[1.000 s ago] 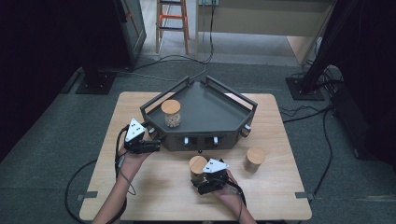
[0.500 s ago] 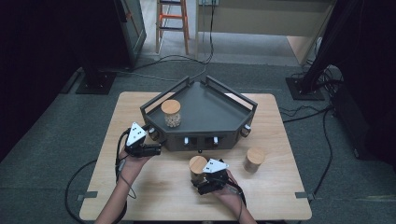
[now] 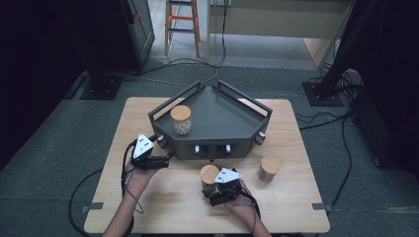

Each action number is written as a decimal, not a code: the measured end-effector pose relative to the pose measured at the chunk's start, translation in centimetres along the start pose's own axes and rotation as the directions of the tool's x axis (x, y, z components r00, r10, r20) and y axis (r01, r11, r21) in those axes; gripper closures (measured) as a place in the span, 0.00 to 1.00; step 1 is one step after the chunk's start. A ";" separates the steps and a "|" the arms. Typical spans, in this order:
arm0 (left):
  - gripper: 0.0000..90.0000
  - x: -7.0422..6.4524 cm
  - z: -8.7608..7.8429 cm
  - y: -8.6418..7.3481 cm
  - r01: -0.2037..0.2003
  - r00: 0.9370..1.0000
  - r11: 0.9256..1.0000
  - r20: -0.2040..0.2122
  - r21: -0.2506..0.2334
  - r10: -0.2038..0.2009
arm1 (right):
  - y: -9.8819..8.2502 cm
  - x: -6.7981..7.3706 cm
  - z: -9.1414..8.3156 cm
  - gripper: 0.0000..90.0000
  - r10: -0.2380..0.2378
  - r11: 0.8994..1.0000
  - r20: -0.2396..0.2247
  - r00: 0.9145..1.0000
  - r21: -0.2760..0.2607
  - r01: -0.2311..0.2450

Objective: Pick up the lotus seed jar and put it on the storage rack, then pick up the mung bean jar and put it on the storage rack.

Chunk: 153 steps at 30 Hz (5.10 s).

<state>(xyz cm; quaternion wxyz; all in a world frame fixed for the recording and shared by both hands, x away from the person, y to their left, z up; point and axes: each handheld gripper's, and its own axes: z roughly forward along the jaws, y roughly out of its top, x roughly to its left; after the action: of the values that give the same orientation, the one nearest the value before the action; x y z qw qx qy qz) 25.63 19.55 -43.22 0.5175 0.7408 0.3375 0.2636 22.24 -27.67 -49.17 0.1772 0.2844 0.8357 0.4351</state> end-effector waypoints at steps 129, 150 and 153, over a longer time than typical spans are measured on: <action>0.13 -2.0 -2.4 -9.6 0.082 0.997 0.997 -0.003 0.003 -0.082 | 0.4 0.6 0.3 0.06 -0.025 1.000 0.017 1.000 0.013 0.025; 0.13 -1.9 -2.2 -9.5 0.079 0.997 0.997 0.008 0.012 -0.079 | 0.4 0.9 0.3 0.26 -0.029 0.999 0.025 0.999 0.013 0.029; 0.13 -1.8 -2.2 -9.5 0.082 0.997 0.997 0.007 0.013 -0.083 | 0.3 0.6 0.2 0.27 -0.017 1.000 0.017 1.000 0.009 0.017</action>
<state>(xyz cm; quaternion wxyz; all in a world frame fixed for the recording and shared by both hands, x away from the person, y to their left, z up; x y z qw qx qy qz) 20.71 21.68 -51.56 0.5246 0.7305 0.3674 0.2370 21.95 -27.02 -49.09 0.1867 0.2815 0.8385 0.4277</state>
